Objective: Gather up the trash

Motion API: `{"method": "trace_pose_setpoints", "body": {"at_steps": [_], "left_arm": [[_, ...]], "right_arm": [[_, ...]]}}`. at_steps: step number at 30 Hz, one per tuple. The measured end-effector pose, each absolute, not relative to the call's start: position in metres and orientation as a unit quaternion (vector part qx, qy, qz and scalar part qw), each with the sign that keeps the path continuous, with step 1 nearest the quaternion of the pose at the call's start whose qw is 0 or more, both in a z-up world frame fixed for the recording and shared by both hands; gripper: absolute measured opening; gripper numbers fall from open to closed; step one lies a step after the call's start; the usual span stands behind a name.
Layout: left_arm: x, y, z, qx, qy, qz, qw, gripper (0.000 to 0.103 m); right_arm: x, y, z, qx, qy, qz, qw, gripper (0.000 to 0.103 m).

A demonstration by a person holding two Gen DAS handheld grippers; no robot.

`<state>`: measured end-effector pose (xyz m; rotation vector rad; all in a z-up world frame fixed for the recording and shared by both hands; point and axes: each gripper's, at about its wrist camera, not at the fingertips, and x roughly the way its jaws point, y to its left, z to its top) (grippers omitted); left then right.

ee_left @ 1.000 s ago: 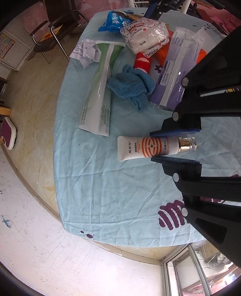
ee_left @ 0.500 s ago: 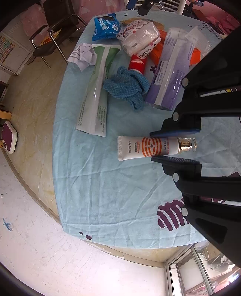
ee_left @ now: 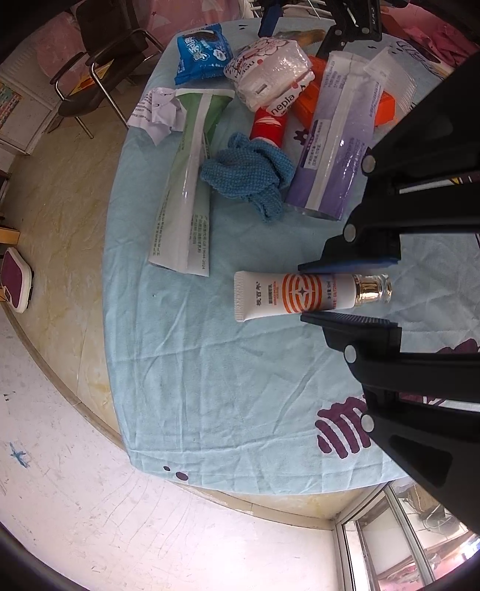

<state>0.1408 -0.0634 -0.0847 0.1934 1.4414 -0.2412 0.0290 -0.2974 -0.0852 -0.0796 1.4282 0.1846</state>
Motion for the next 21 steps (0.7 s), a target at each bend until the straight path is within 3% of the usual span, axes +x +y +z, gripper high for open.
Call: {"method": "trace_pose_setpoints", "body": {"at_steps": [2,4,14,17,19,21], "left_arm": [[0.14,-0.063,-0.085,0.084,0.655,-0.109,0.743,0.016],[0.139,-0.06,-0.085,0.078,0.654,-0.112,0.744,0.016],[0.135,-0.057,-0.085,0.077,0.653,-0.115,0.744,0.016],[0.134,-0.058,-0.08,0.075,0.646,-0.114,0.751,0.016],[0.133,-0.057,-0.076,0.07,0.644,-0.117,0.753,0.016],[0.133,-0.055,-0.072,0.069,0.64,-0.119,0.756,0.016]], "right_arm": [[0.03,-0.301,-0.082,-0.025,0.647,0.082,0.757,0.09],[0.031,-0.302,-0.077,-0.018,0.645,0.086,0.759,0.077],[0.013,-0.321,-0.07,-0.019,0.627,0.071,0.776,0.05],[0.001,-0.33,-0.062,-0.02,0.612,0.064,0.788,0.029],[-0.003,-0.331,-0.058,-0.018,0.605,0.06,0.794,0.008],[-0.005,-0.33,-0.056,-0.023,0.601,0.055,0.797,0.008]]}}
